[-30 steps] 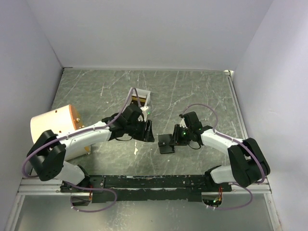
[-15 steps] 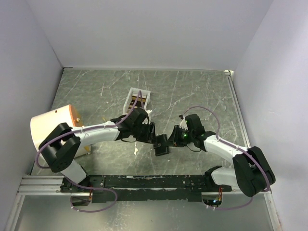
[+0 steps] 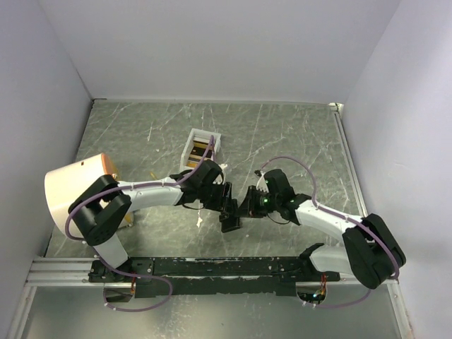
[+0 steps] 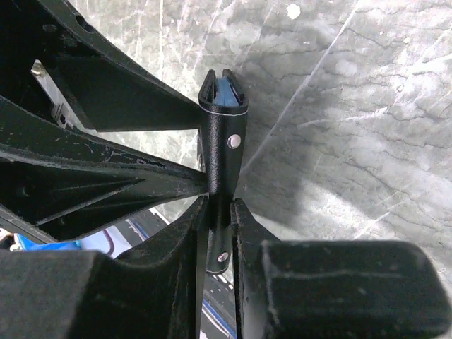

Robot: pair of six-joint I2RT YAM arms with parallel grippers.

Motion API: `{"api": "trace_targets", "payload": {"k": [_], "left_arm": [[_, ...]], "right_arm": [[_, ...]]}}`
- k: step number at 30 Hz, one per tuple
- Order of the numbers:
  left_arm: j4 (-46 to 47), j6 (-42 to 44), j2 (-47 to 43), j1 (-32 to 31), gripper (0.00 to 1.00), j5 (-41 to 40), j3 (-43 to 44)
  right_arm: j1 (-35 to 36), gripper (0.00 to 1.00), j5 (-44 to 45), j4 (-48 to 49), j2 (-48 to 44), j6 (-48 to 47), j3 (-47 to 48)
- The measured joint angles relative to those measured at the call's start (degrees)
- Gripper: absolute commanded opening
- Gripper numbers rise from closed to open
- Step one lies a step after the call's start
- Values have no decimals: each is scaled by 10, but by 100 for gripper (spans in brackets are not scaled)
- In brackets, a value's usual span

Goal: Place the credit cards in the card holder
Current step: Open the card holder at the center of the board.

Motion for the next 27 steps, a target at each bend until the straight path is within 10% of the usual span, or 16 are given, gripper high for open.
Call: {"api": "trace_targets", "payload": {"k": [27], "left_arm": [[-32, 12, 6, -9, 55, -5, 2]], "right_arm": [[20, 17, 31, -24, 18, 7, 24]]}}
